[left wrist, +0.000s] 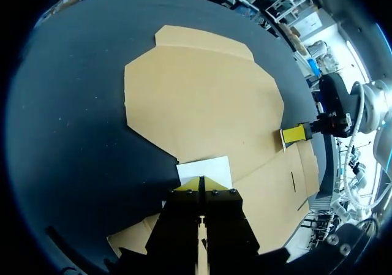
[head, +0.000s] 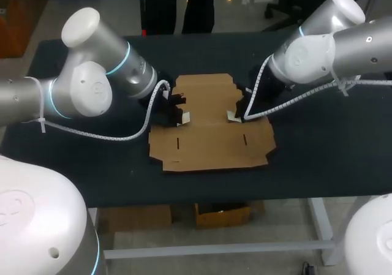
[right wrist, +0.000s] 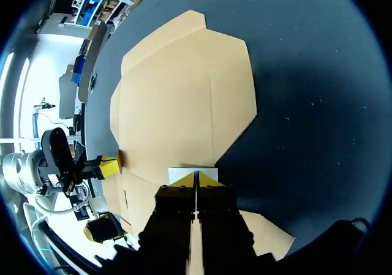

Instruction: Assemble the packaging by folding the flat box into shape, placing the metal phone stand inside, and closing the box properly

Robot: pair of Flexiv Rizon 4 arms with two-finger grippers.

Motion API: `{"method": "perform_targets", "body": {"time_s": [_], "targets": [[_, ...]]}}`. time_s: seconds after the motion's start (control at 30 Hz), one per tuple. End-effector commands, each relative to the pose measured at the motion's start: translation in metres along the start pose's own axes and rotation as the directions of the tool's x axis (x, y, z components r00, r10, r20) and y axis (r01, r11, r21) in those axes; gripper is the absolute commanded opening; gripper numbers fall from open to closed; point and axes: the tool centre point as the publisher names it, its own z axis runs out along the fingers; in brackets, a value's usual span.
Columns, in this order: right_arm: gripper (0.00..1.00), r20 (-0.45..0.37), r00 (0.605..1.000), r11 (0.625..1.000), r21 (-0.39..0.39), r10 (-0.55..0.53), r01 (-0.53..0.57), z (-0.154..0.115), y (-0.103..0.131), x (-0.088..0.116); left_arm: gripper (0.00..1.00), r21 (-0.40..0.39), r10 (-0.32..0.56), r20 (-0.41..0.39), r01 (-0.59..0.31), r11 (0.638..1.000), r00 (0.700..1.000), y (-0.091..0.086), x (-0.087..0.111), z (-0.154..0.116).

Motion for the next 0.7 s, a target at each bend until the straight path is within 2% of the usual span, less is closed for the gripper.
{"method": "perform_targets", "body": {"time_s": [0.03, 0.7], "targets": [[0.00, 0.009, 1.000, 1.000, 0.015, -0.003, 0.003, 0.0055, 0.0065, 0.0025, 0.00, -0.005, 0.002, 0.008, -0.002, 1.000, 1.000, -0.0011, 0.0039, 0.0072], [0.00, 0.034, 0.999, 0.999, 0.039, -0.018, 0.017, 0.0133, 0.0017, 0.0026, 0.00, -0.019, 0.010, 0.022, -0.010, 1.000, 1.000, 0.0015, 0.0075, 0.0149]]}}
